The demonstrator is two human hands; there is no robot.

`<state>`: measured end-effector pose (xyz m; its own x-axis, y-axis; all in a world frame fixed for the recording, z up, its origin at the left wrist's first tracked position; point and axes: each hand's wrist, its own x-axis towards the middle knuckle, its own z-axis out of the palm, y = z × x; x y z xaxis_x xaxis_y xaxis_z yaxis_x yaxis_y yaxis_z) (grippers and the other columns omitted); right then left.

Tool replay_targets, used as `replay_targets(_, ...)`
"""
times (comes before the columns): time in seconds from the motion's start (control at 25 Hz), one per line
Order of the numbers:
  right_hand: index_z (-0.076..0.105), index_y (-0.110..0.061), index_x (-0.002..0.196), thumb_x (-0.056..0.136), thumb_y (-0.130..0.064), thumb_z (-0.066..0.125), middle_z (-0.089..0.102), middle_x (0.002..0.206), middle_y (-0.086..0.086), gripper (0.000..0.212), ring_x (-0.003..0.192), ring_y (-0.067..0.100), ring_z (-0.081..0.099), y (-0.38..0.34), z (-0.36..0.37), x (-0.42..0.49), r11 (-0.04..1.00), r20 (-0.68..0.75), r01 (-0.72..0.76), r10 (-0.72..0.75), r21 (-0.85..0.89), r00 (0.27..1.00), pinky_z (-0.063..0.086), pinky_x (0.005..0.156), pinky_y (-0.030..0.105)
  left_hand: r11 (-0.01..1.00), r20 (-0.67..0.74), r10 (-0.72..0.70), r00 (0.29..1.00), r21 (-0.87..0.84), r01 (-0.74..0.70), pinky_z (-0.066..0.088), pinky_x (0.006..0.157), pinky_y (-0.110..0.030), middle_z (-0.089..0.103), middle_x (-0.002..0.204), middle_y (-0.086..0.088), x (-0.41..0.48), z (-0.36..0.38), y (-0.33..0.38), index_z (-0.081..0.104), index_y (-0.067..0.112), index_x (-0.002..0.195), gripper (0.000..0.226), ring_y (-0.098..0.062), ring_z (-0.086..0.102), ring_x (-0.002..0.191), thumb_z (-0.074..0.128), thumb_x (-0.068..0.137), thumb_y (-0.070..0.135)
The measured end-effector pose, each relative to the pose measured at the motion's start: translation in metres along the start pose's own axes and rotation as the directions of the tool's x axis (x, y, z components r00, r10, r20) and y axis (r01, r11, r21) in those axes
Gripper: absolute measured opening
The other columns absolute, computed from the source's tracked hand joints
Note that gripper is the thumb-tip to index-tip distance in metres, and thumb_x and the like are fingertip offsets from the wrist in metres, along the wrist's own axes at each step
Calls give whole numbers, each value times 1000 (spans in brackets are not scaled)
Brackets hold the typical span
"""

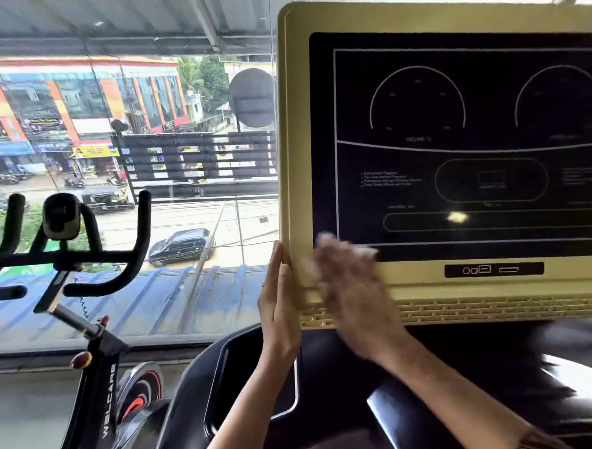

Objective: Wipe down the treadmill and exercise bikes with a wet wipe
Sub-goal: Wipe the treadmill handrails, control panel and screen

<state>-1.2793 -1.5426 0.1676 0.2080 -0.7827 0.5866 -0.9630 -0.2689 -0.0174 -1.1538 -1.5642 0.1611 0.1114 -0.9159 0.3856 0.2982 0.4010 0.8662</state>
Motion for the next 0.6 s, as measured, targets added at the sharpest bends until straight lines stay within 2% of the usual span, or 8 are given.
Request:
replay_targets(0.08, 2, -26, 152, 97, -26, 35, -6, 158, -11, 64, 145, 9, -11, -20, 1, 24, 983, 79, 181, -178, -35, 981, -12, 117, 38, 988, 21, 79, 997, 128, -81, 29, 108, -15, 39, 144, 11, 5, 4, 3, 35, 21, 141, 52, 6, 35, 132, 41, 92, 39)
replay_targets(0.12, -4, -29, 151, 99, -26, 34, -14, 157, -13, 65, 144, 9, -17, -15, -8, 38, 986, 84, 165, -162, -32, 983, -15, 116, 41, 966, 45, 143, 989, 210, -150, 25, 107, -10, 32, 146, 13, 10, 4, 6, 31, 18, 143, 56, 11, 29, 133, 39, 93, 40)
replay_targets(0.24, -11, -32, 150, 103, -35, 22, -18, 156, -16, 57, 143, 11, -19, 44, -27, 47, 978, -7, -206, 206, 44, 978, -18, 114, 47, 793, 182, 345, 921, 468, -390, 14, 110, -8, 19, 151, 9, 30, 3, 17, 26, 8, 146, 59, 9, 14, 139, 33, 95, 37)
replay_targets(0.32, -8, -28, 151, 102, -39, 18, -16, 157, -11, 56, 144, 12, -16, 79, -29, 20, 886, -119, -448, 461, 117, 880, -10, 117, 49, 619, 330, 418, 846, 578, -531, 10, 117, -20, 17, 155, -2, 46, 4, 18, 25, 5, 147, 58, -6, 11, 144, 36, 97, 30)
replay_targets(0.4, -6, -22, 151, 101, -34, 21, -16, 158, -3, 59, 145, 17, -14, 70, -17, -8, 840, -156, -516, 539, 165, 828, -2, 119, 48, 426, 466, 444, 765, 641, -638, 4, 119, -28, 19, 156, -10, 57, 8, 12, 26, 2, 147, 56, -16, 9, 146, 37, 96, 24)
replay_targets(0.48, 2, -16, 152, 100, -21, 34, -7, 160, 2, 61, 147, 20, -6, 33, 2, -16, 922, -172, -361, 382, 143, 908, 0, 120, 41, 304, 515, 454, 727, 678, -669, 4, 119, -31, 22, 155, -12, 62, 12, 5, 28, 0, 146, 55, -20, 12, 145, 37, 96, 22)
replay_targets(0.52, 6, -17, 152, 98, -18, 36, -2, 160, 1, 62, 147, 19, -3, 20, 7, -13, 966, -144, -237, 250, 105, 957, -1, 120, 38, 276, 520, 464, 717, 685, -675, 5, 119, -32, 25, 154, -13, 63, 11, 1, 30, 0, 145, 54, -22, 15, 145, 37, 96, 21)
replay_targets(0.6, 7, -22, 151, 94, -20, 32, 3, 159, -4, 63, 147, 16, -2, 29, -1, 8, 999, -138, -45, 47, 21, 989, -2, 120, 33, 245, 524, 483, 702, 688, -683, 8, 119, -34, 27, 153, -15, 64, 11, -3, 32, -1, 144, 53, -25, 18, 144, 37, 96, 20)
